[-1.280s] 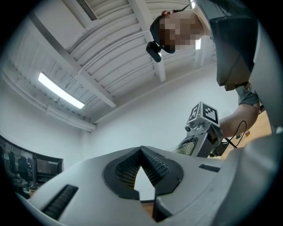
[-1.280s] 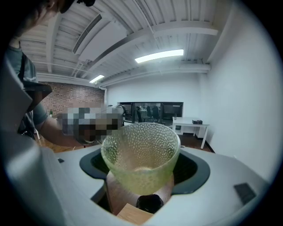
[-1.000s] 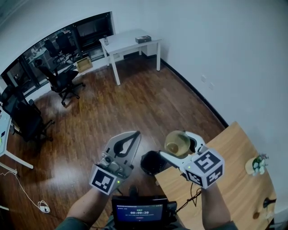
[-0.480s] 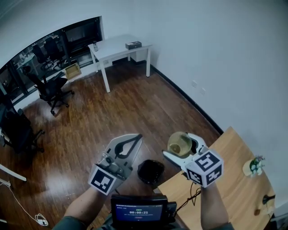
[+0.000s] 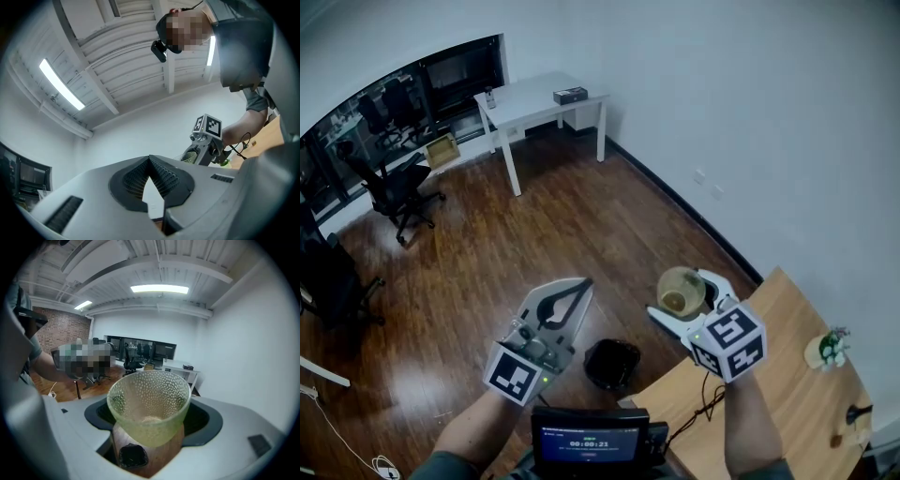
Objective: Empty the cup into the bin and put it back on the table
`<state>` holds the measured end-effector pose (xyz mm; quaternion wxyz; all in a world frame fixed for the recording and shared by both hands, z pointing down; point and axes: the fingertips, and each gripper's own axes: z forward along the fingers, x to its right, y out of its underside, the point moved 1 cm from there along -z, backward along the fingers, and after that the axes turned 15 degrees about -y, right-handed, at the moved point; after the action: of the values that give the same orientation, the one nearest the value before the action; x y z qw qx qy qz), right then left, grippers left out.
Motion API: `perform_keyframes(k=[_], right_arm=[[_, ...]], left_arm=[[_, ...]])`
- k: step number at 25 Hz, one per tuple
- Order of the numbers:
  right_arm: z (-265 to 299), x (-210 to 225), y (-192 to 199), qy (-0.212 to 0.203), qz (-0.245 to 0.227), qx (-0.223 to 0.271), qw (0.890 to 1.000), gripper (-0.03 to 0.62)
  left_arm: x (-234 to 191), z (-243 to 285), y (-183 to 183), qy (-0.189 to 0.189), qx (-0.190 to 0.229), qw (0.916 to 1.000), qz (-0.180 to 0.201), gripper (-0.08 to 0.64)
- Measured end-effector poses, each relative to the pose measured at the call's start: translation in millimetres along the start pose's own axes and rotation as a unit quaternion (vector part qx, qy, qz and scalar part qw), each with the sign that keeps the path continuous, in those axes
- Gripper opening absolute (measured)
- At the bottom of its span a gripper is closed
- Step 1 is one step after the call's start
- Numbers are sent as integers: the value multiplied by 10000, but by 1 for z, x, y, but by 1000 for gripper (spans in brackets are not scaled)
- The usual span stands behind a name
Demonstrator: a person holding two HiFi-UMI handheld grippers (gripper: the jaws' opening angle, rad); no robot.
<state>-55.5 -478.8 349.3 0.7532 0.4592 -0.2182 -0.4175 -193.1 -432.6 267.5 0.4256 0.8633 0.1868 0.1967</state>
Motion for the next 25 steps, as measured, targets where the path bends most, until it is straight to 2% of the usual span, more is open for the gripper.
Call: perform_keyframes(k=[10,15,25], right_arm=[[6,16,-9,268,-474,-431,9976,399],[10,24,-6,417,-710,-749,9938,399],[12,32,-1,530,-905,-1053,9889,399]], left_arm=[[-8,5,5,-50,-26,9998,-202,-2],[-11,8,7,-123,-3,9998,-164,-2],[-13,7,3,-239,21,9996,-170,-2]])
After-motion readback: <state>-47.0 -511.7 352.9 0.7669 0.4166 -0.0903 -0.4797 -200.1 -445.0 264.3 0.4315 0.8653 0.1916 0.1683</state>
